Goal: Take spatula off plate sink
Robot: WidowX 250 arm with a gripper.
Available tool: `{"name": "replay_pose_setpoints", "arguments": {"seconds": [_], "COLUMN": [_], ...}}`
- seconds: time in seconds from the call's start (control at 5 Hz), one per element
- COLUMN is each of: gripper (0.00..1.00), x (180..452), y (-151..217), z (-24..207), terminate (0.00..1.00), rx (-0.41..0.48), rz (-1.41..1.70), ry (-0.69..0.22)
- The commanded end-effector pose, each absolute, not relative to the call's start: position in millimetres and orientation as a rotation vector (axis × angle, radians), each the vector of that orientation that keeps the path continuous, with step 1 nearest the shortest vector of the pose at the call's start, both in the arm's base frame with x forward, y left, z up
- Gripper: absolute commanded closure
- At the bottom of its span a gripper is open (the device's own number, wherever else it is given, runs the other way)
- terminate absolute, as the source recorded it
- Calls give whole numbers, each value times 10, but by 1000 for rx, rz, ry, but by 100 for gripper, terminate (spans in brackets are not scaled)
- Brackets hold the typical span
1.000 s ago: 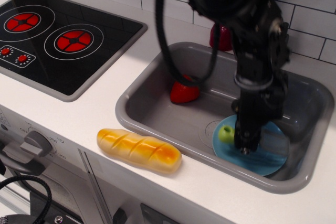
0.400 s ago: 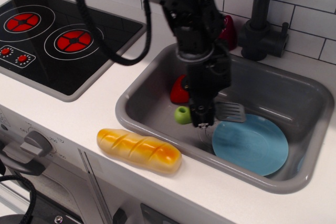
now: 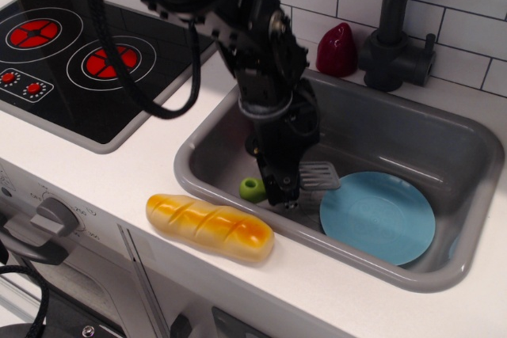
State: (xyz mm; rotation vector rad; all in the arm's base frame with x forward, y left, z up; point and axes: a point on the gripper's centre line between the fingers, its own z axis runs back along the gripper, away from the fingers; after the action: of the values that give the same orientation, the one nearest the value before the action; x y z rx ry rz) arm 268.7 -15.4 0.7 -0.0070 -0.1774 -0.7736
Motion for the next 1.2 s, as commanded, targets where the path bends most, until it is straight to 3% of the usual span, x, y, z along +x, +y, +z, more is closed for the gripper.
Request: {"name": "replay_pose_setpoints", "arguments": {"seconds": [0.0,0.2,0.8,1.0], "gripper": [100,0,0,0], "x": [2565,2554,2536,2511], "y": [-115,-112,-116,-167], "z": [-26,18,406,631], "terminate": [0,0,0,0], "rx": [36,23,-13,11], "rz": [-640,-601,-550,-588], "ry": [-159,-104,-110,-199]}}
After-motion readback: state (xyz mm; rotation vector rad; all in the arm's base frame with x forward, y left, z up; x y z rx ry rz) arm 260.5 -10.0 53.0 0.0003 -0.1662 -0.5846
